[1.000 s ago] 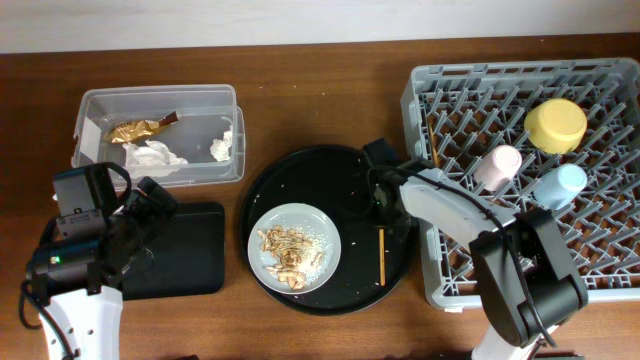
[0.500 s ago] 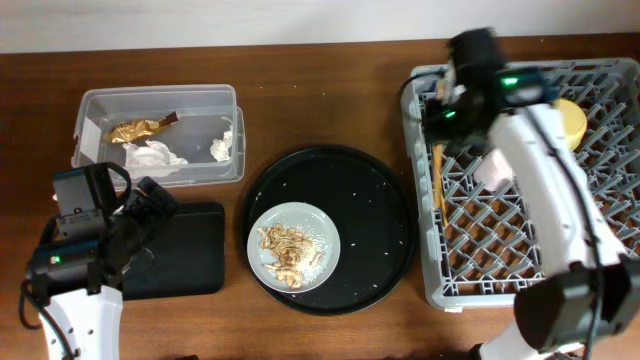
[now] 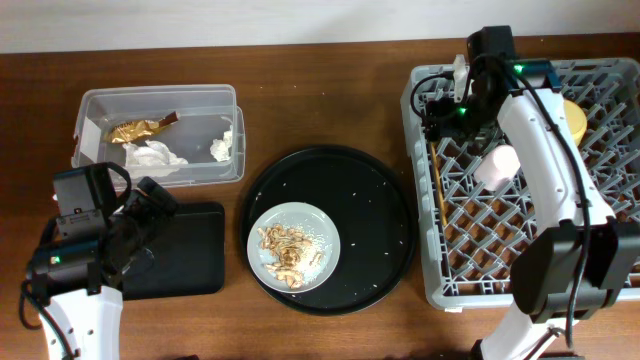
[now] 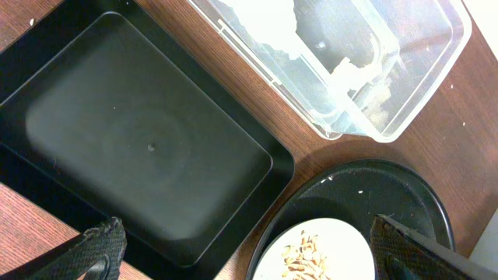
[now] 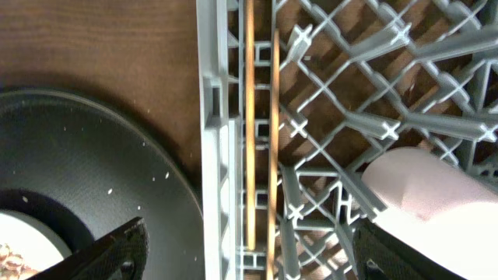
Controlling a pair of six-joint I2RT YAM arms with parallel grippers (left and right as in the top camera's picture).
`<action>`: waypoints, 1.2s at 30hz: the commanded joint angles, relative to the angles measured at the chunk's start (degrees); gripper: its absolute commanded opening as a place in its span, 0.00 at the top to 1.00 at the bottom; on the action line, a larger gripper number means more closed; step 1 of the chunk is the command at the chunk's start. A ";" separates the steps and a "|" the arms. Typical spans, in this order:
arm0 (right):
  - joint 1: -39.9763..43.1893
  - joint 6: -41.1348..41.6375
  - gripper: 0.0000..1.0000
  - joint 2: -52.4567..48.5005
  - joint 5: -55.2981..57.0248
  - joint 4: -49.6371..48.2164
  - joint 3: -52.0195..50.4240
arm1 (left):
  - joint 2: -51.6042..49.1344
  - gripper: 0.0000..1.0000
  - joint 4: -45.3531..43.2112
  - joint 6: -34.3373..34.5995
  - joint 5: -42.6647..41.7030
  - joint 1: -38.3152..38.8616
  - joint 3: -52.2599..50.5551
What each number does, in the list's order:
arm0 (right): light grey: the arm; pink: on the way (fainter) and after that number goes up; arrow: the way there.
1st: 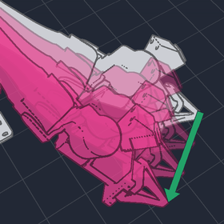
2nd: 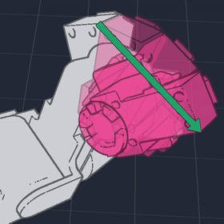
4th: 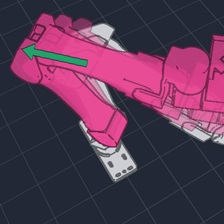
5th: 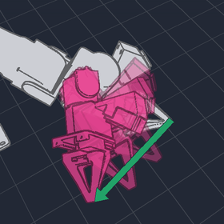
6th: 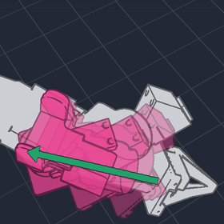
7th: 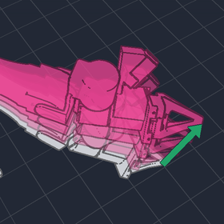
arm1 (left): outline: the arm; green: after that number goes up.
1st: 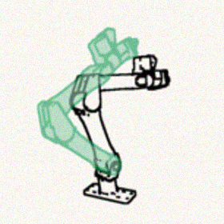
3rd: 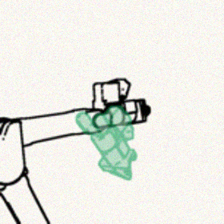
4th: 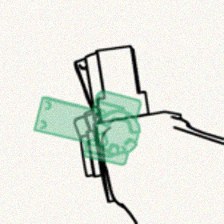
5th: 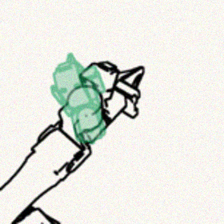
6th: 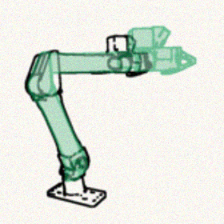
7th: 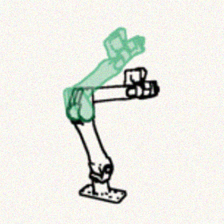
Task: Sort waste into correct bins and load items into the dishwasher rack
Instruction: 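Place the second chopstick in the rack and retract the right arm, then reach the left gripper to the white plate and grip its rim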
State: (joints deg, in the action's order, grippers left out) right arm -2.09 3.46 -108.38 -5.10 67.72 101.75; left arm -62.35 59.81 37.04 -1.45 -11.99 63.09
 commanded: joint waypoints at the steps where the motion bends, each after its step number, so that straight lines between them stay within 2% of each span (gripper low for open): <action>1: -0.20 1.90 0.18 0.63 -3.65 2.43 -0.37 | 0.55 0.01 -0.04 -0.68 0.39 -0.07 0.04; 5: 0.04 4.83 0.13 4.59 -8.85 3.61 -0.04 | 0.55 0.01 -0.04 -0.68 0.39 -0.07 0.04; 6: 0.85 7.04 0.02 6.21 -8.90 3.72 0.66 | 0.55 0.00 -0.04 -0.68 0.42 -0.07 0.04; 7: 1.97 7.96 0.02 7.50 -8.85 3.91 1.46 | 0.55 0.01 -0.04 -0.68 0.39 -0.07 0.04; 10: 12.85 8.00 0.01 11.30 -8.68 5.86 4.13 | 0.55 0.01 -0.04 -0.68 0.39 -0.07 0.04; 14: 27.17 7.96 0.02 11.32 -8.26 9.44 4.11 | 0.55 0.01 -0.04 -0.68 0.39 -0.07 0.04; 15: 34.42 7.96 0.02 11.32 -8.20 9.44 4.11 | 0.55 0.01 -0.04 -0.68 0.39 -0.07 0.04; 19: 38.75 7.96 0.02 11.32 -8.20 9.44 4.11 | 0.55 0.01 -0.04 -0.68 0.39 -0.07 0.04; 25: 38.91 7.96 0.02 11.32 -8.20 9.44 4.11 | 0.55 0.01 -0.04 -0.55 -0.15 -0.07 0.04; 29: 38.91 7.96 0.02 11.32 -8.20 9.44 4.11 | 0.55 0.01 1.11 -0.66 -10.78 -0.07 0.04; 31: 38.91 7.98 0.02 11.32 -8.20 9.44 4.11 | 0.55 0.01 3.13 -0.72 -19.04 -0.04 0.04; 33: 38.91 7.96 0.02 11.32 -8.20 9.44 4.11 | 0.55 0.01 3.26 -4.17 -28.70 1.03 -0.02; 36: 38.91 7.96 0.02 11.32 -8.20 9.44 4.11 | 0.55 0.00 3.34 -6.08 -31.61 5.97 -0.02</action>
State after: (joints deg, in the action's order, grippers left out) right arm 37.08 11.03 -97.45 -13.21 77.10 105.06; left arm -62.35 63.07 34.87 -23.31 -10.31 63.09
